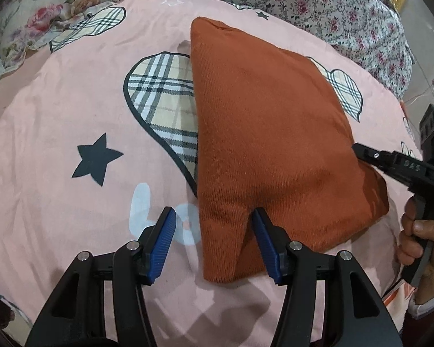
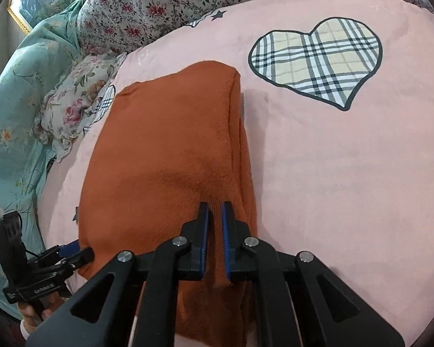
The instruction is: Fold small clothes
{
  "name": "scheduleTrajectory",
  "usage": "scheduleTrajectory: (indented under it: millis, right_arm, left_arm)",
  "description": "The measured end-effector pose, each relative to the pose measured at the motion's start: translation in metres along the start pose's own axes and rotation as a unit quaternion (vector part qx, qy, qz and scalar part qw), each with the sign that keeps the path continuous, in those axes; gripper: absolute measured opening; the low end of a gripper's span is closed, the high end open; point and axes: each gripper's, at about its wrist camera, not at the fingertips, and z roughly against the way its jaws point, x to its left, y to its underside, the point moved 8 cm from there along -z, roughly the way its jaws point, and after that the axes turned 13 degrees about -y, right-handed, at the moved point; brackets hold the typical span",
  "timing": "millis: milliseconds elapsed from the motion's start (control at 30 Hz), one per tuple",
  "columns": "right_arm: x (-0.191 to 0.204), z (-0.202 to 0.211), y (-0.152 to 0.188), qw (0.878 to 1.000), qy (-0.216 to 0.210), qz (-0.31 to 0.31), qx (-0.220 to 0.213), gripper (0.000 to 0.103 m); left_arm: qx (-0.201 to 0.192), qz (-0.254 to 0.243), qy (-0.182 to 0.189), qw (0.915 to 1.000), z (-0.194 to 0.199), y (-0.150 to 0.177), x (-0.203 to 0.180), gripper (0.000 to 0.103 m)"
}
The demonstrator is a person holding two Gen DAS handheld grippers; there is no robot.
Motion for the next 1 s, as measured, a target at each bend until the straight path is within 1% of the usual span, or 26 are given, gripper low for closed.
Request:
scheduleTrajectory:
  millis: [33, 133, 300, 333, 367, 400, 433, 467, 533, 633, 767, 833, 900, 967, 1000]
  right_arm:
    - [0.003, 0.001, -0.001, 1.0, 0.001, 0.001, 0.0, 0.011]
    - [0.014, 0.017, 0.004, 1.0, 0.003, 0.015, -0.007, 0.011]
    - [0.034, 0.041, 0.019, 0.999, -0.003, 0.038, -0.01, 0.012]
    - [0.037, 0.043, 0.022, 0.999, -0.001, 0.042, -0.01, 0.015]
    - [0.04, 0.048, 0.027, 0.999, 0.0, 0.048, -0.009, 0.022]
    - [0.043, 0.052, 0.032, 0.999, 0.002, 0.052, -0.009, 0.026]
    - [0.044, 0.055, 0.035, 0.998, 0.003, 0.055, -0.009, 0.034]
    - [0.046, 0.059, 0.041, 0.998, 0.003, 0.059, -0.01, 0.037]
    - [0.048, 0.064, 0.05, 0.998, 0.006, 0.062, -0.008, 0.04]
    - [0.05, 0.069, 0.065, 0.998, 0.014, 0.066, -0.003, 0.046]
    - [0.053, 0.071, 0.085, 0.996, 0.023, 0.08, 0.012, 0.057]
    - [0.055, 0.073, 0.093, 0.996, 0.022, 0.084, 0.018, 0.059]
    - [0.059, 0.075, 0.101, 0.995, 0.021, 0.093, 0.025, 0.062]
    - [0.062, 0.077, 0.105, 0.994, 0.022, 0.1, 0.028, 0.07]
    - [0.064, 0.078, 0.106, 0.994, 0.022, 0.105, 0.028, 0.071]
  left_arm:
    - [0.0, -0.001, -0.002, 1.0, 0.001, 0.001, 0.0, 0.056]
    - [0.0, -0.009, -0.013, 0.9999, 0.006, 0.007, 0.002, 0.056]
    - [-0.007, -0.016, -0.025, 0.9995, 0.019, 0.017, 0.003, 0.055]
    - [-0.008, -0.017, -0.025, 0.9995, 0.021, 0.018, 0.004, 0.055]
    - [-0.008, -0.017, -0.026, 0.9995, 0.023, 0.021, 0.004, 0.056]
    - [-0.007, -0.017, -0.028, 0.9995, 0.025, 0.023, 0.004, 0.058]
    - [-0.006, -0.017, -0.028, 0.9995, 0.027, 0.026, 0.004, 0.06]
    - [-0.007, -0.017, -0.029, 0.9994, 0.029, 0.028, 0.004, 0.061]
    - [-0.009, -0.021, -0.038, 0.999, 0.033, 0.034, 0.006, 0.063]
    - [-0.012, -0.026, -0.058, 0.9979, 0.037, 0.045, 0.01, 0.067]
    - [-0.002, -0.024, -0.059, 0.998, 0.042, 0.058, 0.014, 0.067]
    - [0.001, -0.022, -0.056, 0.9982, 0.047, 0.065, 0.016, 0.068]
    - [-0.001, -0.025, -0.061, 0.9978, 0.054, 0.071, 0.017, 0.07]
    - [-0.01, -0.035, -0.074, 0.9966, 0.061, 0.074, 0.017, 0.073]
    - [-0.014, -0.039, -0.077, 0.9962, 0.064, 0.074, 0.017, 0.075]
